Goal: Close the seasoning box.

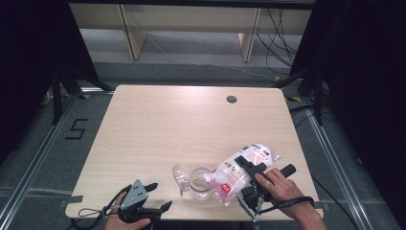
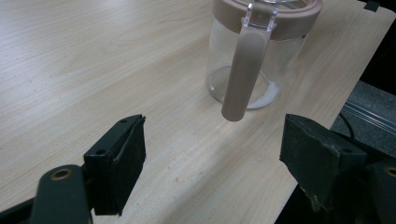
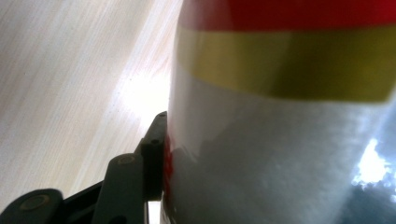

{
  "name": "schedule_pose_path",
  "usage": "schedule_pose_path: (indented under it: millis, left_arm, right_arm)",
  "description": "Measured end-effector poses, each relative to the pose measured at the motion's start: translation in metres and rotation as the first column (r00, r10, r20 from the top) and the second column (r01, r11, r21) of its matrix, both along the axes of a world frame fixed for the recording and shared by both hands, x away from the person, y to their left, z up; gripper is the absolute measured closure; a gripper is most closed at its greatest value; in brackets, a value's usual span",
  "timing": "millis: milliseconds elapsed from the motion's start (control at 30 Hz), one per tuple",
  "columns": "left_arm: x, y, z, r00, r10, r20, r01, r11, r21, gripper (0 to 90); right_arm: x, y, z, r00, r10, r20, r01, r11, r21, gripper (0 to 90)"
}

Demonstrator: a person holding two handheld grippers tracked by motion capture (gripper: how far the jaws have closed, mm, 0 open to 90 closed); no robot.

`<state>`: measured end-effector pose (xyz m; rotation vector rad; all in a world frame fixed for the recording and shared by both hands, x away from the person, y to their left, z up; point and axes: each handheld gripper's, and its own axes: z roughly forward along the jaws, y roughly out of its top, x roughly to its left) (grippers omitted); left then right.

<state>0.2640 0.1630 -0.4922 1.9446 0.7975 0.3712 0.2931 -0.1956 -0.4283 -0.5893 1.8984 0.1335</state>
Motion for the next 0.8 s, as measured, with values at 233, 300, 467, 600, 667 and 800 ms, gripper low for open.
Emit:
schedule_pose_path:
  millis: [233,300,467,600,667,800]
  left_arm:
    - [0.0001,0.0001,0.0002,1.0,0.0,0.0,0.0,1.0,0.0,21.9]
    - [0.0001,0.0,0.0001,1.0,0.0,0.001,0.0,1.0,0.001,21.8]
    - [0.0005,-0.0007,-0.0011,1.0,-0.006,-0.005,0.006,1.0,-0.003,21.8]
    - [-0.0001,0.0,-0.0001,1.0,-0.003,0.001,0.003,1.0,-0.004,21.9]
    - [-0.0002,-0.0004,-0.0001,1.0,0.001,0.001,-0.001,1.0,-0.003,21.9]
    - [0.0007,-0.0003,0.0002,0.9998,-0.012,0.014,0.011,0.9999,0.004,21.8]
  right_arm:
    - [0.0017,0.0006,-0.0001,0.9999,0.013,0.007,-0.013,0.9996,-0.024,50.5]
    - [0.0007,0.0004,-0.0016,1.0,0.0,0.002,0.0,0.9998,-0.02,50.5]
    - [-0.0002,0.0013,-0.0008,0.9999,0.002,0.012,-0.001,0.9994,-0.035,50.6]
    - [-0.0004,0.0012,-0.0002,0.9997,-0.004,0.025,0.005,0.9988,-0.048,50.7]
    - [-0.0002,0.0013,0.0005,0.9998,-0.005,0.02,0.006,0.9987,-0.05,50.7]
    - [-0.0009,0.0023,0.0004,0.9997,0.0,0.023,0.001,0.9988,-0.048,50.7]
